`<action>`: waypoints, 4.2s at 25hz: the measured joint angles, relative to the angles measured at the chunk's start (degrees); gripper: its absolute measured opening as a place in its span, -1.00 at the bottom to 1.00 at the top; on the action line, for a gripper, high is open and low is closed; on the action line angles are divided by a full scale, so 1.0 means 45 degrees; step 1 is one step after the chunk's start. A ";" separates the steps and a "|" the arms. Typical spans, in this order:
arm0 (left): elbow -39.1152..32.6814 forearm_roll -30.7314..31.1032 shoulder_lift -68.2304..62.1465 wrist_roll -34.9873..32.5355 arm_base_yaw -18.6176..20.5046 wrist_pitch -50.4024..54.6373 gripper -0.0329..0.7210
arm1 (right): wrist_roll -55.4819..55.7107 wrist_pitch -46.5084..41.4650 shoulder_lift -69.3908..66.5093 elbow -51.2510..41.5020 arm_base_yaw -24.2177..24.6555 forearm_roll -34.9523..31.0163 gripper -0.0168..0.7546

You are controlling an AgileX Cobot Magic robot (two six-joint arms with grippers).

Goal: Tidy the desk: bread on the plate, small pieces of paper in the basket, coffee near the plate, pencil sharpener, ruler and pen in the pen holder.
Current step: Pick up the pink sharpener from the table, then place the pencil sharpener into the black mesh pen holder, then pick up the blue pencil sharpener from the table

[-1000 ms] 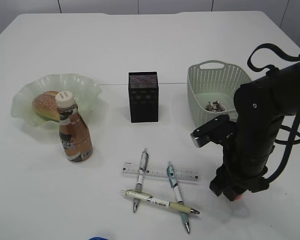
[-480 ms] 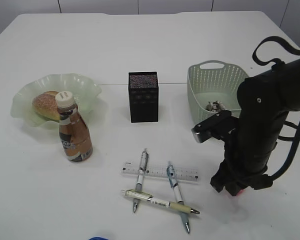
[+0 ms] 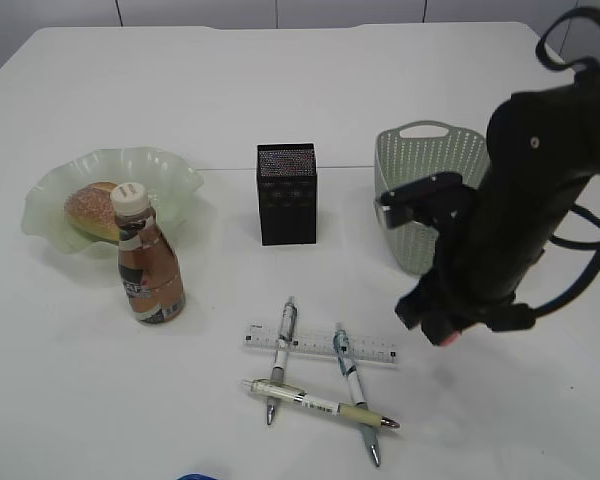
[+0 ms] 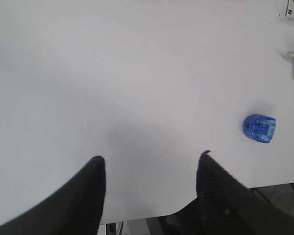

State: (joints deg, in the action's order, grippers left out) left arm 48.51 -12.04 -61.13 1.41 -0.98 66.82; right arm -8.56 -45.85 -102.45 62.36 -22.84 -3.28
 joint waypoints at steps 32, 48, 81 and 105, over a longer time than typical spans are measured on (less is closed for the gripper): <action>0.0000 0.0000 0.0000 0.0000 0.0000 -0.0003 0.23 | -0.6472 0.1038 -0.5317 0.9548 0.1877 -1.0867 -0.48; 0.0000 0.0000 0.0000 0.0000 0.0000 -0.0356 0.22 | -0.6791 0.0893 -0.6527 1.0230 0.1854 -1.1660 -0.23; 0.0000 -0.0020 0.0000 -0.0314 0.0000 -0.0139 0.21 | -0.0813 -0.5410 -0.0741 0.8417 0.0855 -0.3740 0.12; 0.0000 -0.0064 0.0000 -0.0314 0.0000 -0.0622 0.21 | -0.1712 -0.2743 -0.1318 0.4167 -0.6000 -0.2197 0.12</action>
State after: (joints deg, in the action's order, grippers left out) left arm 48.51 -12.32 -61.13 0.00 -0.98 64.03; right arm -16.27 -58.20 -108.38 81.11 -49.84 -13.16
